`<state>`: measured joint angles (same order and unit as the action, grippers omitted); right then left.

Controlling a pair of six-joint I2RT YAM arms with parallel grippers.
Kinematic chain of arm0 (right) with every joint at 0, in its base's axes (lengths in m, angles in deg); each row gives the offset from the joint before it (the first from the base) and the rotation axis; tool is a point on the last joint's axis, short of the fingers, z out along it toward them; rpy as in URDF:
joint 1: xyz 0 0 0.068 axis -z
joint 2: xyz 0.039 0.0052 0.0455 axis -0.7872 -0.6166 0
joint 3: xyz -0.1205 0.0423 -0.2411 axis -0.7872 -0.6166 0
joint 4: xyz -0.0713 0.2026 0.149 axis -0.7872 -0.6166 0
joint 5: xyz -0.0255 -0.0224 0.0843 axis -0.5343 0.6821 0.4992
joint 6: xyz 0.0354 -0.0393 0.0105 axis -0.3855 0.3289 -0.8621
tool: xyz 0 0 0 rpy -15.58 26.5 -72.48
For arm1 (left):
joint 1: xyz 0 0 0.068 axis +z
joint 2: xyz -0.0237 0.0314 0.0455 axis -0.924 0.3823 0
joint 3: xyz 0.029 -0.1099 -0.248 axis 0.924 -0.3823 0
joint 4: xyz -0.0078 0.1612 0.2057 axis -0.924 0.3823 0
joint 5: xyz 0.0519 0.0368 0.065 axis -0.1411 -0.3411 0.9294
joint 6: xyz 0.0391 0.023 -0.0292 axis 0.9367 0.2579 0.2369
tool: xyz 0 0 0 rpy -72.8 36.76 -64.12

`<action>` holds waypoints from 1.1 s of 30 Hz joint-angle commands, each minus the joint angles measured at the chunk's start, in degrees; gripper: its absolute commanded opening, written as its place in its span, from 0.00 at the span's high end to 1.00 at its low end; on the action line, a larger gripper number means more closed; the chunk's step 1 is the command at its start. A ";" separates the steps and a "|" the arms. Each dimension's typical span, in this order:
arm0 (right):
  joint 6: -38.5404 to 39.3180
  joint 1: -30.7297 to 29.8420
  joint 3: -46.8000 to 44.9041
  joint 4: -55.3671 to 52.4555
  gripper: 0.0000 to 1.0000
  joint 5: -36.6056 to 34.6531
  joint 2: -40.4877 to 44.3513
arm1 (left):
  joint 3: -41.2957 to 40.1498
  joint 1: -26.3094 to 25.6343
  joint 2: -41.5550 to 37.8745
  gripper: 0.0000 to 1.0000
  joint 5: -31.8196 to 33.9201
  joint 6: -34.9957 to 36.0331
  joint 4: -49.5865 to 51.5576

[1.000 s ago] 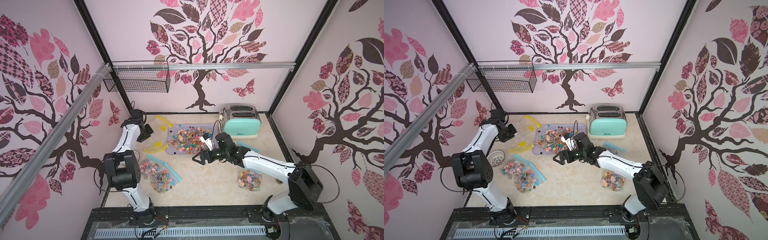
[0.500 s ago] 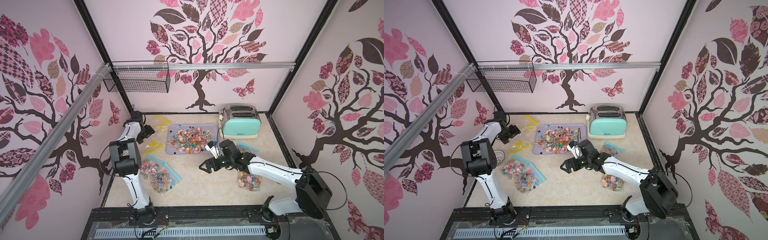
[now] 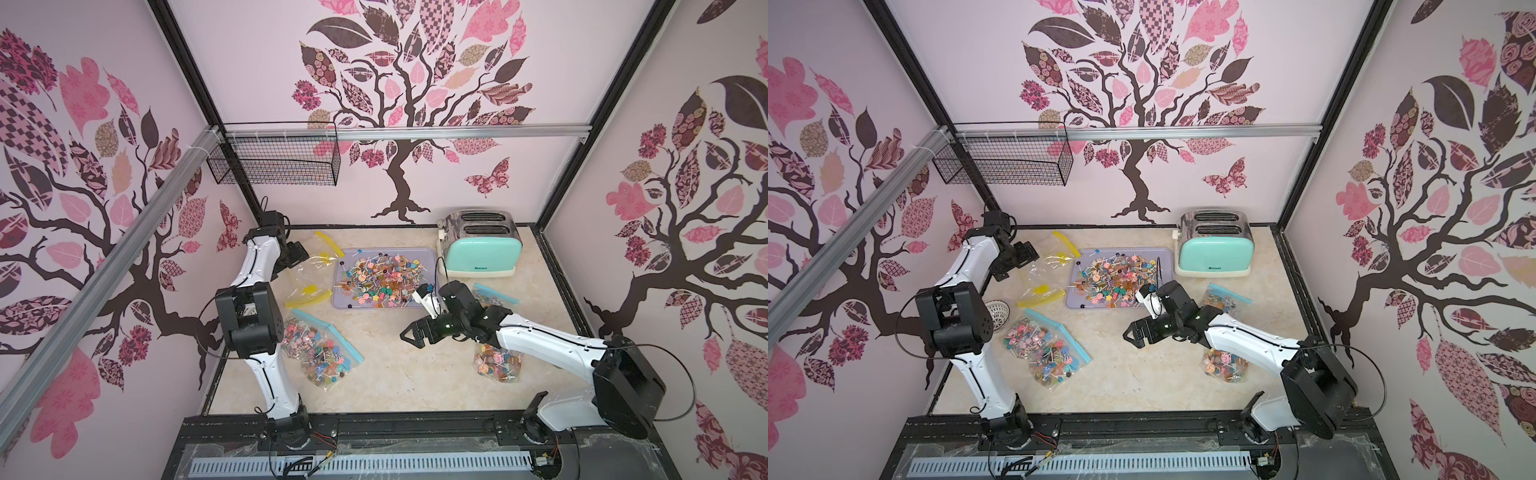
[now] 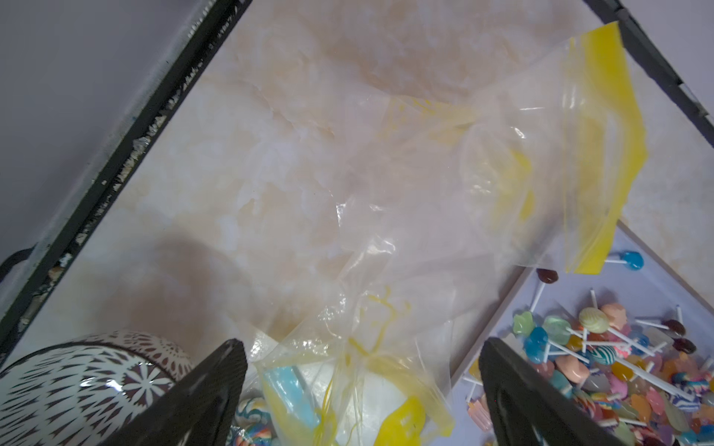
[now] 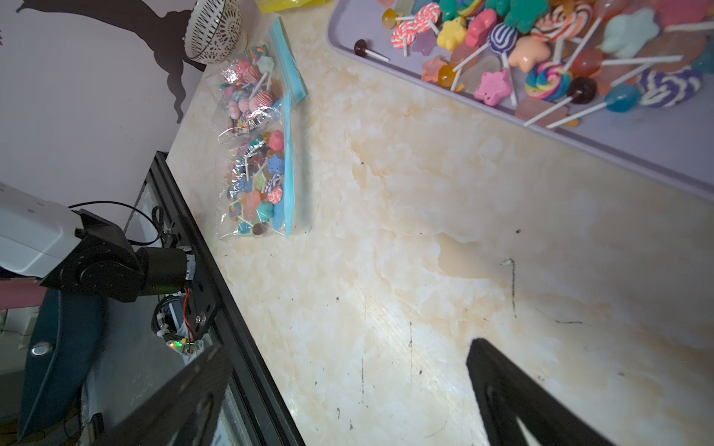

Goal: Pour candies out of the ziploc bag
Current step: Place the ziploc bag at the center of the board, then move the ziploc bag to the center of the board.

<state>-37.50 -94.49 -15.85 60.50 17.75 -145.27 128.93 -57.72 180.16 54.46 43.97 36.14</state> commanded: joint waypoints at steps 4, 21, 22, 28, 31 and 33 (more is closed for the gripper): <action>1.68 0.29 1.18 -9.37 0.00 -7.32 4.12 | -1.10 -5.36 -14.29 0.05 -0.89 6.23 11.30; -8.86 -9.57 16.04 11.86 0.32 16.99 -30.37 | -36.58 -12.24 -43.39 0.20 -8.92 -2.31 6.16; -10.02 -9.77 17.08 12.94 0.33 18.13 -32.64 | -36.27 -12.24 -43.57 0.20 -8.78 -2.14 6.60; -15.91 -11.45 21.88 18.22 0.40 22.05 -42.55 | -34.71 -12.24 -43.92 0.20 -8.66 -1.50 7.42; -18.88 -12.25 23.65 20.87 0.43 23.21 -46.37 | -34.46 -12.26 -44.07 0.20 -8.95 -1.30 7.55; -20.19 -12.69 25.37 21.46 0.45 23.70 -48.57 | -34.46 -12.26 -44.21 0.20 -9.19 -1.12 7.51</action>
<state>-53.98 -106.06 7.77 80.87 40.40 -189.60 93.26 -69.79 136.74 45.37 42.29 43.33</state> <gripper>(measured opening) 0.553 0.798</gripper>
